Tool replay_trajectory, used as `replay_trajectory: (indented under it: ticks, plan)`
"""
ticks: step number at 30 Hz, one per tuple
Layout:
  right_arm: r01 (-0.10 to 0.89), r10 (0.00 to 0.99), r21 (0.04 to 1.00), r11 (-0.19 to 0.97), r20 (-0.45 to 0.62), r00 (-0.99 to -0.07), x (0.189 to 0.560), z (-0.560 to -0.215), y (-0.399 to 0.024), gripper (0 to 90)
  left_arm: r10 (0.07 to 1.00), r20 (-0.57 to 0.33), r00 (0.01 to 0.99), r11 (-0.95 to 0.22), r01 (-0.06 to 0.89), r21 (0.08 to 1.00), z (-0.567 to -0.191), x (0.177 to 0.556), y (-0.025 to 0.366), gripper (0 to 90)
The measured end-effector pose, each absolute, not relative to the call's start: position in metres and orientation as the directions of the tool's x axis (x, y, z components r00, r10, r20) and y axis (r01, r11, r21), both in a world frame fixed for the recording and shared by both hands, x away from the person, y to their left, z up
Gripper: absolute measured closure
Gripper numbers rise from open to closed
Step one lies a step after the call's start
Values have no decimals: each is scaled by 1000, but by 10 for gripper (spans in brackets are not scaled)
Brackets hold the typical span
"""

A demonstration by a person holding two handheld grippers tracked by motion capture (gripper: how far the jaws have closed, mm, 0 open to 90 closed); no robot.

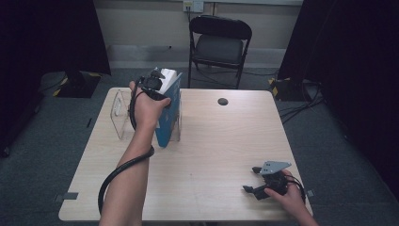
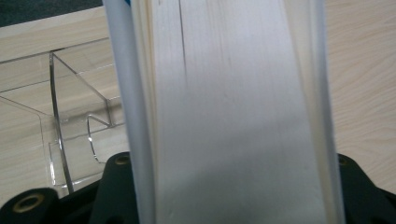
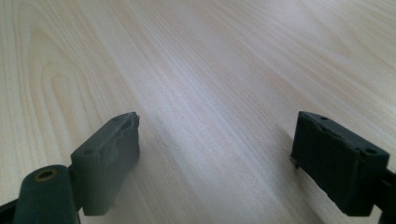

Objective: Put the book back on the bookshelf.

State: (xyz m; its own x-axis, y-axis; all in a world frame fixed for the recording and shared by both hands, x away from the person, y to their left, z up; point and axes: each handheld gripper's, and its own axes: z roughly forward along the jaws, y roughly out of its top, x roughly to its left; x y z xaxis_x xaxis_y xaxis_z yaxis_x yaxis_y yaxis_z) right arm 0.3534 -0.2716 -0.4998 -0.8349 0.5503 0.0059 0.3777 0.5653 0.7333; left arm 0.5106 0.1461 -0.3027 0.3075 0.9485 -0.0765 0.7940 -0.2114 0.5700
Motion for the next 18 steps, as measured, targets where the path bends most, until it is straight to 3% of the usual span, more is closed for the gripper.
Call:
replay_trajectory:
  ticks: [18]
  plan:
    - [376, 549, 734, 566, 5, -836, 354, -500, -272, 144, 925, -107, 366, -249, 793, 556, -289, 491, 153, 337]
